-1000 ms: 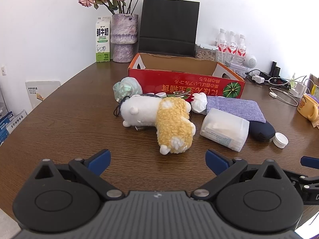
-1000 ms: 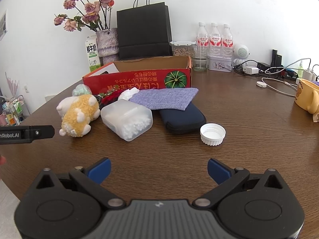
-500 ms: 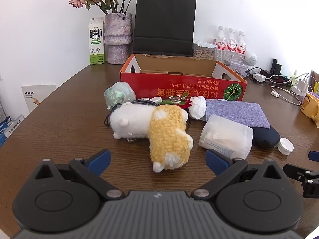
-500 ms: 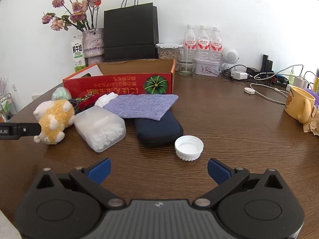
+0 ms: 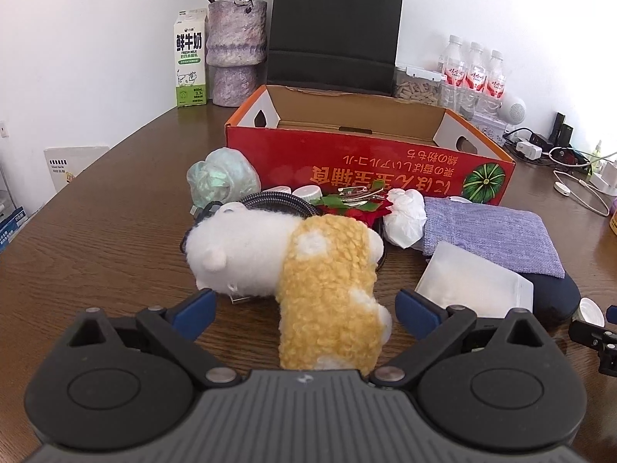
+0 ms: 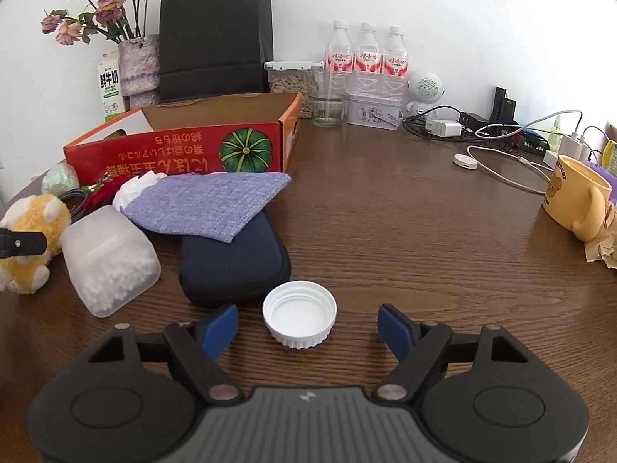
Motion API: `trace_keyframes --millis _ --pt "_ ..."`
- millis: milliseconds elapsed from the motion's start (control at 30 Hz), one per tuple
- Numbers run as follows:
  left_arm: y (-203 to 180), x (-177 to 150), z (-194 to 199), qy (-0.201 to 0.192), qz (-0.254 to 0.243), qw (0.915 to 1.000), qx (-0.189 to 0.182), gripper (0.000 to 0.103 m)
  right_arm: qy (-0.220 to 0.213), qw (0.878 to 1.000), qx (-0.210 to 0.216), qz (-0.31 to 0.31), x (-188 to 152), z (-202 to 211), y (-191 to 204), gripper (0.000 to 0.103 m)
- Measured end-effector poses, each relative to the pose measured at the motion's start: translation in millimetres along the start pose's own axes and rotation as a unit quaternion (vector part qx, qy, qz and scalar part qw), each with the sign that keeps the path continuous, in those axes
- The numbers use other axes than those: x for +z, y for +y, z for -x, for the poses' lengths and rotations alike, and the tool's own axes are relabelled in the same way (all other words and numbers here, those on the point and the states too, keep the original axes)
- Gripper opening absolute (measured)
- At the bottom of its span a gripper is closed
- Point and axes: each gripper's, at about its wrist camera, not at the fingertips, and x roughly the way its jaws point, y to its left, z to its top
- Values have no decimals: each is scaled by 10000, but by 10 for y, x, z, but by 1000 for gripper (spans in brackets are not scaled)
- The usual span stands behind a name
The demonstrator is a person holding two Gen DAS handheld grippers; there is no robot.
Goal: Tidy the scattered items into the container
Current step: 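Close left gripper on the plush toy while right gripper closes on the bottle cap, then carry the plush toy with left gripper while right gripper carries the cap over the box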
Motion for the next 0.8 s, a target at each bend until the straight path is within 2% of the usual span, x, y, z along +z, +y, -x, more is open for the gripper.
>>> trace_keyframes --millis 67,133,200,267,333,367,400,600,800 --pt "16 22 -44 56 65 10000 -16 95 25 10000 31 -33 17 -38 -13 71" --pt "34 49 -76 107 113 9998 -78 93 45 10000 39 -30 27 -63 -16 69" --pt "36 73 -102 148 117 9998 -50 93 23 10000 78 -22 34 -62 -18 60" --pt "38 87 -130 233 114 9997 -34 89 -5 9999 125 -51 37 -49 -26 41" --pt "39 77 -158 345 141 9992 -122 70 -22 9998 168 -116 40 -41 -39 39" --pt "46 67 -168 401 175 9988 -215 65 -33 9997 189 -137 36 -36 -43 39" --pt "42 58 -185 469 204 9983 -293 53 -42 9997 204 -153 29 -26 -50 39" --pt "69 18 -128 353 216 9986 -315 51 -119 9996 227 -145 18 56 -31 39" --pt "169 32 39 84 217 9993 -294 51 -412 9986 297 -116 143 222 15 39"
